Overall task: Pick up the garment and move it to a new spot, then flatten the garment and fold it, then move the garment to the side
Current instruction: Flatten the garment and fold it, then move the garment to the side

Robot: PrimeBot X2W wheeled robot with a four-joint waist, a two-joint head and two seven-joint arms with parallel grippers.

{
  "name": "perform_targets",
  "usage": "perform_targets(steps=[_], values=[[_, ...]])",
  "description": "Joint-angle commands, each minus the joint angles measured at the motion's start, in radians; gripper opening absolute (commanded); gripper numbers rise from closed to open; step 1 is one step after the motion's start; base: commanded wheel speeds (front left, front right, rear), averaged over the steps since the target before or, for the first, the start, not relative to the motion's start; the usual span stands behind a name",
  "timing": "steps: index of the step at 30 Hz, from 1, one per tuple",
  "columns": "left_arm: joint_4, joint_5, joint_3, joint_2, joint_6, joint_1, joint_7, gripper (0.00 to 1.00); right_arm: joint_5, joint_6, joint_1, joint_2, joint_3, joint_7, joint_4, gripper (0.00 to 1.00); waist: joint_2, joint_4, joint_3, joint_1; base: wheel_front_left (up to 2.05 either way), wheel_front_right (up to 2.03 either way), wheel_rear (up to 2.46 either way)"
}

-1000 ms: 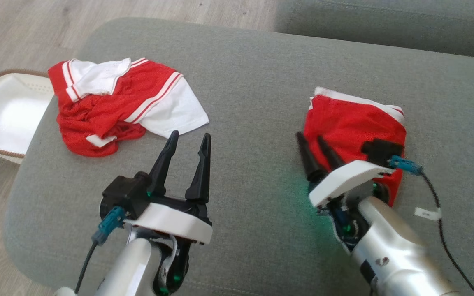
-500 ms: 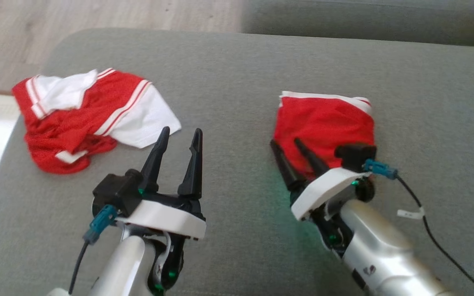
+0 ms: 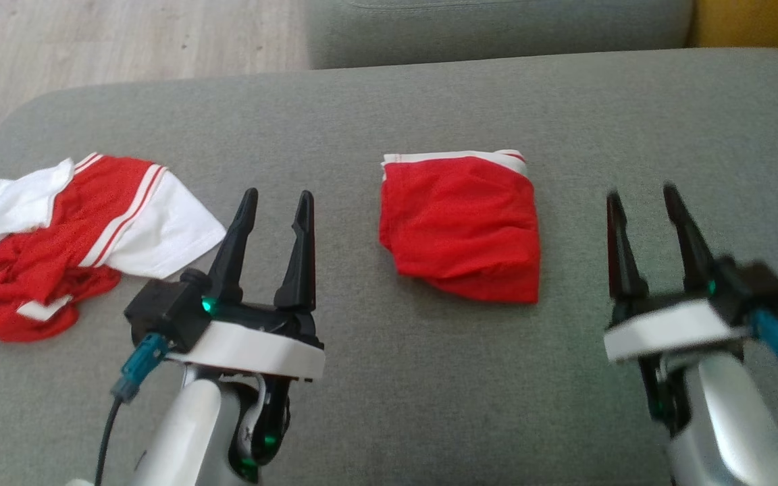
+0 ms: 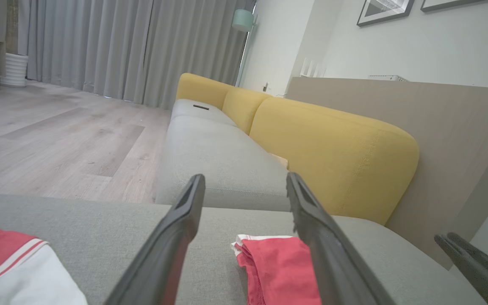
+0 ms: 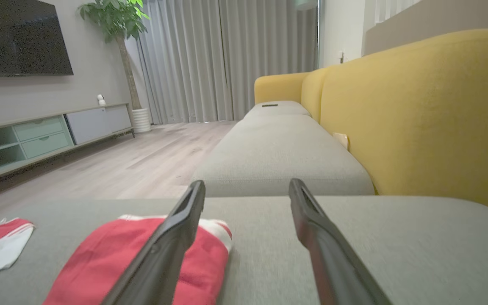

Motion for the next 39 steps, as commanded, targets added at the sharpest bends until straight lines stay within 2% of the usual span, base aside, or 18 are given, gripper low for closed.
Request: perform_targets(steps=[1,11,18,22,27,33,39], values=[[-0.043,0.014,0.042,0.007,-0.003,-0.038,-0.006,1.00,-0.016,0.008,-0.002,0.015,0.014,-0.006,-0.077,1.00,0.0000,-0.012,-0.001,0.0000,0.00,0.00,0.00],[-0.032,0.058,0.050,0.007,-0.017,0.011,-0.006,1.00,0.034,0.008,0.116,0.015,-0.028,-0.003,-0.172,1.00,0.0000,-0.031,-0.003,0.0000,0.00,0.00,0.00],[-0.039,0.054,0.031,0.007,-0.016,0.008,-0.006,1.00,0.029,0.008,0.110,0.016,-0.036,0.014,-0.189,1.00,0.0000,-0.014,0.019,0.0000,0.00,0.00,0.00],[-0.042,0.049,0.012,0.007,-0.017,-0.016,-0.006,1.00,0.013,0.008,0.081,0.016,-0.019,0.068,-0.178,1.00,0.0000,0.011,0.049,0.0000,0.00,0.00,0.00],[-0.043,0.041,-0.006,0.007,-0.018,-0.042,-0.006,1.00,0.045,0.008,0.004,0.016,0.007,0.185,-0.096,1.00,0.0000,0.051,0.094,0.0000,0.00,0.00,0.00],[-0.037,0.027,-0.033,0.007,-0.019,-0.065,-0.006,1.00,0.120,0.008,-0.106,0.016,0.003,0.312,0.087,1.00,0.0000,0.107,0.133,0.0000,0.00,0.00,0.00],[-0.032,0.016,-0.045,0.007,-0.014,-0.075,-0.006,1.00,0.167,0.008,-0.191,0.016,-0.011,0.364,0.251,1.00,0.0000,0.149,0.153,0.0000,0.00,0.00,0.00]])
